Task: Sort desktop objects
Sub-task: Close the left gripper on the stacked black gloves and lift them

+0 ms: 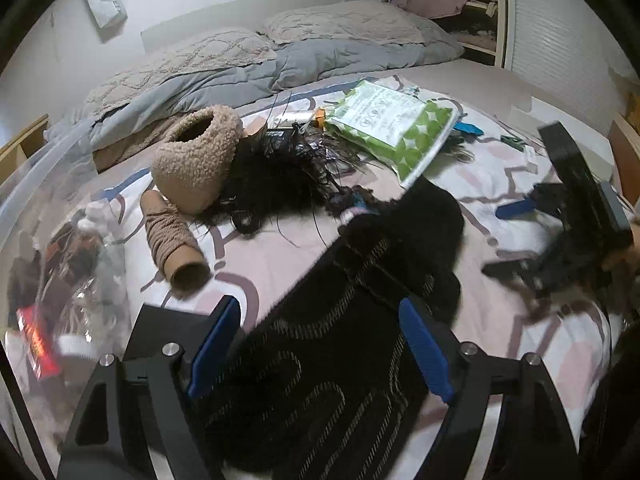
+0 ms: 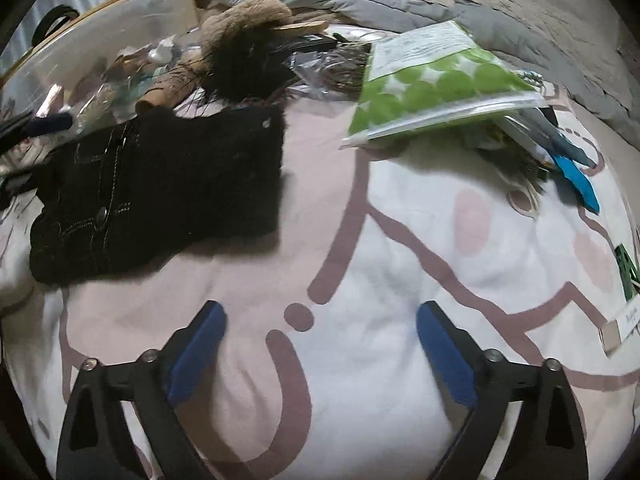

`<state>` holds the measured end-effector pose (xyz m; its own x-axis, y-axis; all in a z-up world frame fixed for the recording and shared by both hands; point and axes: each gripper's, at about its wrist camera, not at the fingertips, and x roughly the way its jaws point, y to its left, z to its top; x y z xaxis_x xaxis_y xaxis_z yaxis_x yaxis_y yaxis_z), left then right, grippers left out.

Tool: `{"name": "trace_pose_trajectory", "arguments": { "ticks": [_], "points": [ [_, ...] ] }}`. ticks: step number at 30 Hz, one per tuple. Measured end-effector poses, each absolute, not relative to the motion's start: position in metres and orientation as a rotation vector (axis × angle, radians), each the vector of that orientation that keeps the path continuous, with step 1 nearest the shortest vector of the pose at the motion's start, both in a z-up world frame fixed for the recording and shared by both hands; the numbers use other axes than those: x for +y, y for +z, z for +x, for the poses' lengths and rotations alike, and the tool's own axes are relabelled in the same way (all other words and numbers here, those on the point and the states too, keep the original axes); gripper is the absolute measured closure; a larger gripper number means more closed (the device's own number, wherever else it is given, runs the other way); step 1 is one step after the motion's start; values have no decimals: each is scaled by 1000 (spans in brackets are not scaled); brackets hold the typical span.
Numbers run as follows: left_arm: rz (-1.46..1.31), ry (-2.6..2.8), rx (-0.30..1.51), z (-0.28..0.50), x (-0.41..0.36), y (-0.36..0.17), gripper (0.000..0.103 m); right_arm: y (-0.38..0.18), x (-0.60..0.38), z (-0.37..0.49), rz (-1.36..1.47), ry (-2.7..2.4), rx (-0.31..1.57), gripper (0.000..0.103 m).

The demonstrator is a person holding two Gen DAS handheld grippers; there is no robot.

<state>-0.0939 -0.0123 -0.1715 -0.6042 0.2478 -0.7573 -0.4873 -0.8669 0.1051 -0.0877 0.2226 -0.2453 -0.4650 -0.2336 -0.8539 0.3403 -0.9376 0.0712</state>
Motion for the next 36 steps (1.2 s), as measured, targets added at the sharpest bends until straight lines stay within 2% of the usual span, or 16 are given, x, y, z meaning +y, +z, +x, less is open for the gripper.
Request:
{"name": "trace_pose_trajectory", "arguments": {
  "ticks": [2, 12, 15, 26, 33, 36],
  "points": [
    [-1117, 2449, 398, -105, -11, -176, 21, -246, 222, -88, 1390, -2425, 160, 0],
    [-1331, 2297, 281, -119, -18, -203, 21, -250, 220, -85, 1381, -2428, 174, 0],
    [-1348, 2208, 164, -112, -19, -193, 21, -250, 219, -85, 1378, -2431, 183, 0],
    [-1203, 1829, -17, -60, 2, -137, 18, -243, 227, -85, 1414, -2375, 153, 0],
    [-1152, 1722, 174, -27, 41, -125, 18, -230, 261, -78, 1481, -2445, 174, 0],
    [-1173, 1792, 183, -36, 38, -131, 18, -222, 284, -72, 1494, -2531, 156, 0]
  ]
}}
